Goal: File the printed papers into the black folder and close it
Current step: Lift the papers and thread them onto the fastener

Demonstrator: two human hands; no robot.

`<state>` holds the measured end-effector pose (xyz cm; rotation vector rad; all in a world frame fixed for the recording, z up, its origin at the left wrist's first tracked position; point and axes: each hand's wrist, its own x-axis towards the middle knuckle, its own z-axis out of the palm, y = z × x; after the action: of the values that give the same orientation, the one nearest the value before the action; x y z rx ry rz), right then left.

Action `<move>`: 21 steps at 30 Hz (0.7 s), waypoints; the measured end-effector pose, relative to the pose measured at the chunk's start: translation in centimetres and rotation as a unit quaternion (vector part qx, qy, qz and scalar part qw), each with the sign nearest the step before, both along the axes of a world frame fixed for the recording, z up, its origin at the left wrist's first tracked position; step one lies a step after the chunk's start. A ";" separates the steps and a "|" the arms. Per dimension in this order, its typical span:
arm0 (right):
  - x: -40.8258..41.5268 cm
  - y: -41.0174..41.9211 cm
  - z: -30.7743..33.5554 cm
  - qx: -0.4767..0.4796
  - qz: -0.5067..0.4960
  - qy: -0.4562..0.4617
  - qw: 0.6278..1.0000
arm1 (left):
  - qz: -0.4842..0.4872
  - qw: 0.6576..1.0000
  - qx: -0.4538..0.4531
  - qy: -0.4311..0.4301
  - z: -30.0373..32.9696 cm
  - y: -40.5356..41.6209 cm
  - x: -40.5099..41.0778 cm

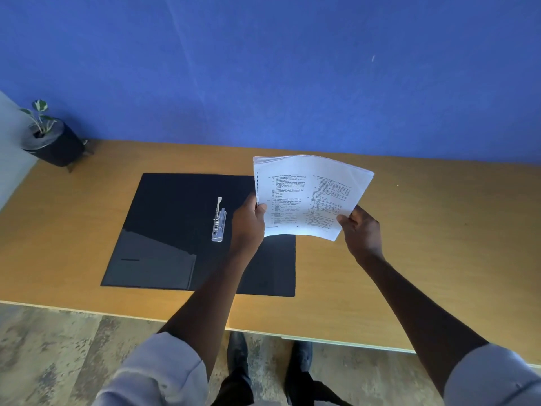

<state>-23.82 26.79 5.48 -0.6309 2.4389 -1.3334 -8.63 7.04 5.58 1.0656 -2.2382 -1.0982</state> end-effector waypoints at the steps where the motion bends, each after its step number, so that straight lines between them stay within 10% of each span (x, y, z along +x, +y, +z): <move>1: 0.1 0.1 -0.1 0.006 0.003 0.001 1.000 | -0.002 1.000 0.000 -0.016 -0.2 0.0 0.1; 21: -0.7 -0.8 -1.8 0.048 -0.020 0.019 0.998 | 0.005 0.992 0.023 -0.121 -1.3 -0.4 0.3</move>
<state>-24.52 25.95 3.70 -0.5918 2.5405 -1.2199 -8.35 6.60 4.25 1.2888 -2.3996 -1.0719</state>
